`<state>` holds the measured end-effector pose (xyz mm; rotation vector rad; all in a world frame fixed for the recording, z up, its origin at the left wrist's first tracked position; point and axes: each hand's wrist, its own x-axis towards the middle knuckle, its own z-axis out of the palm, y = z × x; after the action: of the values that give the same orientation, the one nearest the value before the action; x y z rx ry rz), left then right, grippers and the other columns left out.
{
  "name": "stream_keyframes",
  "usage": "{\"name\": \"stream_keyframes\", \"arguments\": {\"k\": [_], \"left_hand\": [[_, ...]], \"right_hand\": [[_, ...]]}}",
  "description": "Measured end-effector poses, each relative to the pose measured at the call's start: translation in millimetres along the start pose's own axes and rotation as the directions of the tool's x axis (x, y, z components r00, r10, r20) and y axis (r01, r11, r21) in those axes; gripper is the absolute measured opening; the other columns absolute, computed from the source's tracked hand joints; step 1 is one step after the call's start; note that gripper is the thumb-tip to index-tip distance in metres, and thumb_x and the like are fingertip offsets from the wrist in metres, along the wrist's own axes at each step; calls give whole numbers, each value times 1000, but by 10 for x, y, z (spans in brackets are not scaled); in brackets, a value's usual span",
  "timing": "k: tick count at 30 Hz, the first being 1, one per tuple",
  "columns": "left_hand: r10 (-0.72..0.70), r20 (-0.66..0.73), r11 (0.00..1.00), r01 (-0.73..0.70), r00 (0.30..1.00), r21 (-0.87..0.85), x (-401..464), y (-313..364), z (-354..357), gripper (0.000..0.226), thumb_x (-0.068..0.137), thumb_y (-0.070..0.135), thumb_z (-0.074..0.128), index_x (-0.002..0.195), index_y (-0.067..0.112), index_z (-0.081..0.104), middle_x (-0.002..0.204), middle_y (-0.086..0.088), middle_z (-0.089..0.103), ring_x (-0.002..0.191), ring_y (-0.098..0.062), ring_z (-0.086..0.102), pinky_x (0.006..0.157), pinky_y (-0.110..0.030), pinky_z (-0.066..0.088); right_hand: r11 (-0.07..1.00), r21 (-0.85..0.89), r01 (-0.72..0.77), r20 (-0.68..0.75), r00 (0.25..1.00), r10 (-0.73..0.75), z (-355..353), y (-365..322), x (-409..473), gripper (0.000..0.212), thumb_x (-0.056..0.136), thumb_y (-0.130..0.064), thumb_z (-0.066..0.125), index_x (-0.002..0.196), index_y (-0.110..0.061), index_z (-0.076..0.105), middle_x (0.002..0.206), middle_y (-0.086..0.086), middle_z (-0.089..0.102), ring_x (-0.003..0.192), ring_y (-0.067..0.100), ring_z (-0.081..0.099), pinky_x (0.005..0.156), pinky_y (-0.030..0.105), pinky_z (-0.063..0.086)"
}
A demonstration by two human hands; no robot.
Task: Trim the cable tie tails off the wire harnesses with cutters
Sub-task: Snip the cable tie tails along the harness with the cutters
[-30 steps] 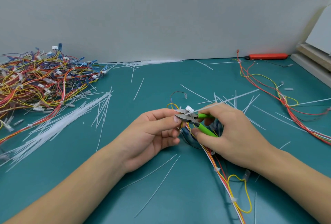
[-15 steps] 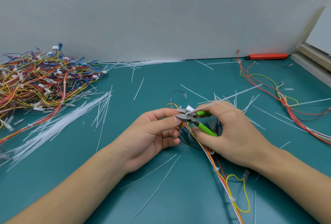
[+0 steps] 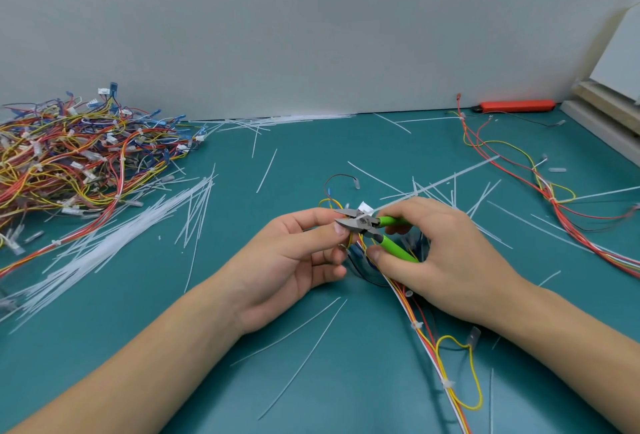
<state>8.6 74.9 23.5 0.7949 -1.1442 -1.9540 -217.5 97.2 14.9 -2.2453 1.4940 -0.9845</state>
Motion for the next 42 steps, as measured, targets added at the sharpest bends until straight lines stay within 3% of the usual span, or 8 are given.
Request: {"name": "stream_keyframes", "arguments": {"k": [5, 10, 14, 17, 31, 34, 37, 42], "left_hand": [[-5, 10, 1000, 5, 1000, -2, -2, 7, -7, 21, 87, 15, 72, 107, 9, 75, 89, -4, 65, 69, -13, 56, 66, -26, 56], [-5, 27, 1000, 5, 1000, 3, -14, 10, -13, 24, 85, 13, 74, 108, 7, 72, 91, -5, 64, 69, -15, 57, 66, -27, 56], [-15, -6, 1000, 14, 1000, -13, -6, 10, -3, 26, 84, 13, 72, 109, 5, 73, 91, -7, 66, 68, -16, 56, 65, -28, 56], [-17, -6, 1000, 17, 1000, -6, 0, 9, -4, 26, 85, 12, 70, 109, 6, 76, 90, -6, 69, 67, -15, 55, 65, -27, 56], [-18, 0, 1000, 18, 1000, 15, 3, -2, -17, 26, 85, 13, 70, 110, 6, 75, 92, -6, 69, 69, -15, 56, 66, -27, 56], [-15, -2, 1000, 15, 1000, 17, -1, 3, -11, 24, 86, 13, 70, 108, 6, 75, 91, -6, 69, 69, -15, 55, 65, -27, 56], [-16, 5, 1000, 16, 1000, 17, -3, 5, -20, 30, 86, 15, 71, 114, 2, 71, 90, -4, 68, 70, -15, 54, 66, -27, 56], [12, 79, 998, -17, 997, 57, -21, 11, -14, 18, 87, 17, 74, 104, 12, 75, 88, -1, 67, 69, -14, 55, 67, -28, 54]], "right_hand": [[1000, -7, 7, -8, 1000, -7, 2, 11, 11, 19, 81, -53, 71, 87, -35, 67, 81, -17, 62, 88, 9, 58, 75, 20, 43], [999, -31, 12, -17, 1000, -12, -8, 19, 12, 29, 78, -61, 65, 72, -34, 57, 74, -10, 58, 84, 11, 54, 71, 26, 42], [1000, -19, 14, -11, 1000, -14, -1, 18, 20, 18, 83, -51, 72, 96, -39, 70, 91, -20, 67, 100, 6, 58, 88, 22, 45], [1000, -8, 24, -23, 999, -24, 3, 18, 25, 33, 84, -44, 75, 115, -38, 69, 114, -23, 66, 118, 4, 56, 102, 20, 41], [1000, -26, 8, -6, 1000, -9, -2, 13, 12, 35, 83, -39, 81, 116, -34, 71, 117, -23, 66, 120, 4, 56, 104, 21, 41], [1000, -22, 5, -14, 1000, -5, 7, 17, 7, 26, 82, -48, 76, 104, -35, 71, 100, -23, 67, 107, 4, 58, 93, 16, 42], [1000, -19, 0, -30, 1000, 0, 17, 15, -1, 25, 79, -57, 69, 78, -33, 63, 72, -10, 57, 78, 12, 56, 65, 21, 41], [1000, -14, 25, -78, 997, -26, 20, -2, -24, 37, 81, -50, 73, 67, -33, 43, 68, -8, 51, 65, 15, 50, 54, 23, 37]]}}
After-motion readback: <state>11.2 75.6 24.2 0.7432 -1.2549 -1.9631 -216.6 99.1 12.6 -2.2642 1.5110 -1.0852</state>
